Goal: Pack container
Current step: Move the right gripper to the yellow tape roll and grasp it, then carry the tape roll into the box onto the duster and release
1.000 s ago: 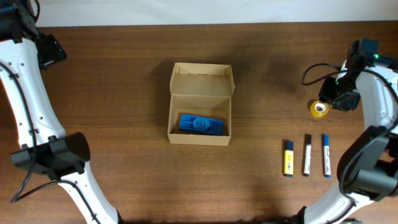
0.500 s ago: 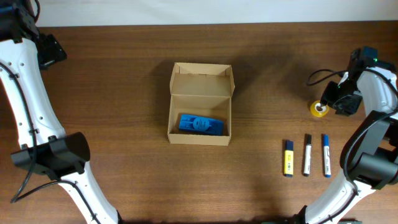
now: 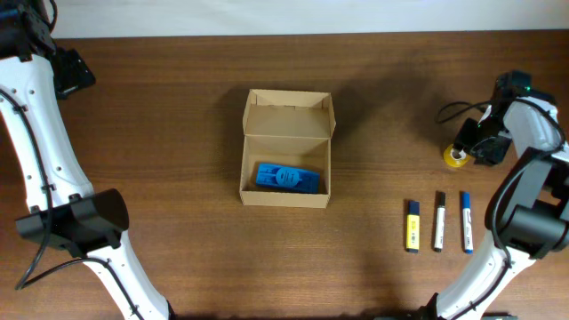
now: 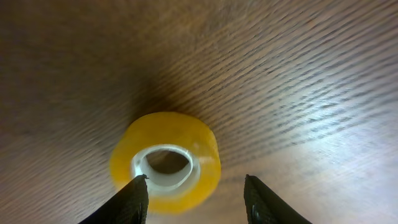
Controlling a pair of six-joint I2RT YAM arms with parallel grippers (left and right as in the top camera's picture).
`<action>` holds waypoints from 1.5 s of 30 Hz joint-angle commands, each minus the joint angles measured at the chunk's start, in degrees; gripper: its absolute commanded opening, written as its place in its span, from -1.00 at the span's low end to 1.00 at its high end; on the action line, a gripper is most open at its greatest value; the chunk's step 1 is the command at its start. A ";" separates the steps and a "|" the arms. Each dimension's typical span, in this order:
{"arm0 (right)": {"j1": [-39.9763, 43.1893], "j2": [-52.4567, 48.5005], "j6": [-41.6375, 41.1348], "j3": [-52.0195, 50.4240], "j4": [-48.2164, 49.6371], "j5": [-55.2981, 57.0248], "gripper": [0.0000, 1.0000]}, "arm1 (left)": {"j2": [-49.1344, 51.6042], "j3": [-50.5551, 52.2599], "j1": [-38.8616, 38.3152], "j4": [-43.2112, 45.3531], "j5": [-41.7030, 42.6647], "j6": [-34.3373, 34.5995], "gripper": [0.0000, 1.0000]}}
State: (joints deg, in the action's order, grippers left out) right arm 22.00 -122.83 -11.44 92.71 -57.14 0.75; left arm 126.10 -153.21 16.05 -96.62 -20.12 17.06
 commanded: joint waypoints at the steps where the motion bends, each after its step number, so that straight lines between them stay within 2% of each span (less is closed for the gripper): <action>1: 0.22 -2.23 -1.09 -0.57 0.02 0.35 0.00 | -0.20 0.28 0.13 -0.04 0.02 -0.63 1.00; 4: 0.20 -3.63 -1.09 -0.57 0.13 0.33 -0.02 | -0.20 0.28 0.13 -0.04 0.02 -0.63 1.00; 7: 0.20 -4.98 -1.07 -0.57 0.11 0.31 -0.26 | -0.20 0.28 0.15 -0.04 0.00 -0.63 1.00; 8: 0.20 -5.22 -1.05 -0.57 0.02 0.33 -0.44 | -0.20 0.28 0.15 -0.04 0.00 -0.63 1.00; 14: 0.20 -5.84 -0.98 -0.57 0.02 0.33 -0.52 | -0.20 0.28 0.15 -0.04 0.00 -0.63 1.00; 16: 0.20 -5.84 -0.90 -0.57 0.00 0.31 -0.92 | -0.20 0.28 0.15 -0.04 0.00 -0.63 0.99; 25: 0.09 -4.20 -0.83 0.59 -2.27 -8.98 -0.92 | -0.20 0.28 0.15 -0.04 0.02 -0.63 1.00; 33: -3.08 8.92 8.57 6.56 -6.14 -14.29 -0.93 | -0.20 0.28 0.15 -0.04 0.00 -0.63 1.00; 40: -13.33 24.94 18.14 13.55 -11.50 -16.87 -0.92 | -0.22 0.28 0.15 -0.04 0.00 -0.63 1.00; 45: -26.36 31.34 32.41 13.55 -13.81 -16.85 -0.92 | -0.20 0.28 0.13 -0.04 0.00 -0.63 1.00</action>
State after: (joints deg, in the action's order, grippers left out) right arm 1.28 -91.79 9.52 106.94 -69.49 -14.66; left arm 126.10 -153.21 16.05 -96.62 -20.14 17.06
